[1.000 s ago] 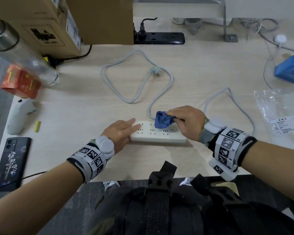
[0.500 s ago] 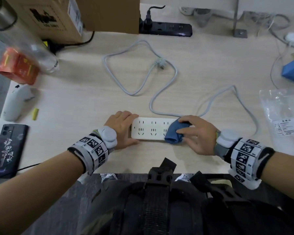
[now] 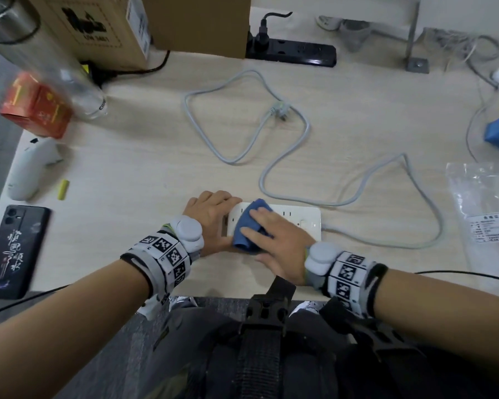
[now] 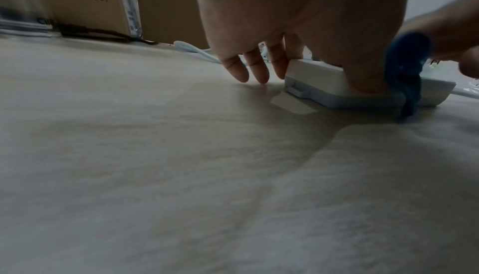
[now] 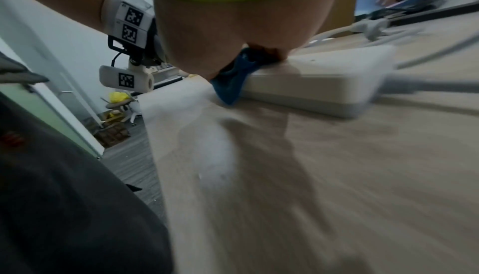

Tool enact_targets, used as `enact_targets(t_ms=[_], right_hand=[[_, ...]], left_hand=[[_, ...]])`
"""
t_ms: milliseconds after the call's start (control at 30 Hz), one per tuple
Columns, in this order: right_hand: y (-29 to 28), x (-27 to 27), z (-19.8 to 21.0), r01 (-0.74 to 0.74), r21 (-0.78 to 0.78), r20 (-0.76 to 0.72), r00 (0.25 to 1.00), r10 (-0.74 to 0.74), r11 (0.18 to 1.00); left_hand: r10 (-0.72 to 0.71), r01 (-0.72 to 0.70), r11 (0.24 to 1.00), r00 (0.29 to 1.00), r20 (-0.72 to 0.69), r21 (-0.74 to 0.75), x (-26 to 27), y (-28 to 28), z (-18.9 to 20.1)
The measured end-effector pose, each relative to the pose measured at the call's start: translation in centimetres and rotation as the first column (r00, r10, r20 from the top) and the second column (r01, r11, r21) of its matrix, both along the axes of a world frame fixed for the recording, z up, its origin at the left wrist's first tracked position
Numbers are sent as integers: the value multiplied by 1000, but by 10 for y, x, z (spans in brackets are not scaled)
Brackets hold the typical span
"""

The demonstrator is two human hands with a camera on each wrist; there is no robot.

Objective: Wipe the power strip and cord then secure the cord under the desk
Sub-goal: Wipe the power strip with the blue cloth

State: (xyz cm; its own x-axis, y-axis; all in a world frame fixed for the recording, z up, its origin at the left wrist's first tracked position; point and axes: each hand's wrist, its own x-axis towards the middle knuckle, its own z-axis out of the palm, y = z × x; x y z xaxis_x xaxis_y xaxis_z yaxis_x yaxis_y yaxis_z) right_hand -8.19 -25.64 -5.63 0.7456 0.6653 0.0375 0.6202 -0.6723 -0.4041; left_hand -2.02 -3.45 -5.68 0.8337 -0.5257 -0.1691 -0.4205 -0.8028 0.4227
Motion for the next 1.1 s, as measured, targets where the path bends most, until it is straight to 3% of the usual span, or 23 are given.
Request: enact_targets(t_ms=[167, 300, 433, 533, 733, 933, 1100], right_hand=[[21, 20, 6, -92, -7, 19, 996, 92, 996], [-33, 24, 17, -97, -72, 105, 989, 105, 993], [-94, 16, 23, -31, -22, 137, 990, 34, 999], [-110, 13, 24, -1, -22, 146, 989, 4, 1000], [-56, 16, 17, -61, -79, 117, 991, 70, 995], [21, 29, 7, -120, -39, 95, 988, 123, 992], [-29, 17, 12, -142, -30, 145, 979, 145, 989]], left_hand=[[-31, 31, 999, 999, 13, 19, 0, 0, -1], [-45, 47, 995, 999, -18, 92, 4, -1, 4], [-57, 62, 990, 997, -44, 127, 5, 0, 8], [-61, 67, 989, 997, -46, 129, 6, -1, 9], [-68, 75, 988, 996, -56, 138, 8, -2, 10], [-65, 62, 996, 997, 34, 68, 5, -4, 6], [-71, 73, 993, 997, -22, 91, 7, 1, 10]])
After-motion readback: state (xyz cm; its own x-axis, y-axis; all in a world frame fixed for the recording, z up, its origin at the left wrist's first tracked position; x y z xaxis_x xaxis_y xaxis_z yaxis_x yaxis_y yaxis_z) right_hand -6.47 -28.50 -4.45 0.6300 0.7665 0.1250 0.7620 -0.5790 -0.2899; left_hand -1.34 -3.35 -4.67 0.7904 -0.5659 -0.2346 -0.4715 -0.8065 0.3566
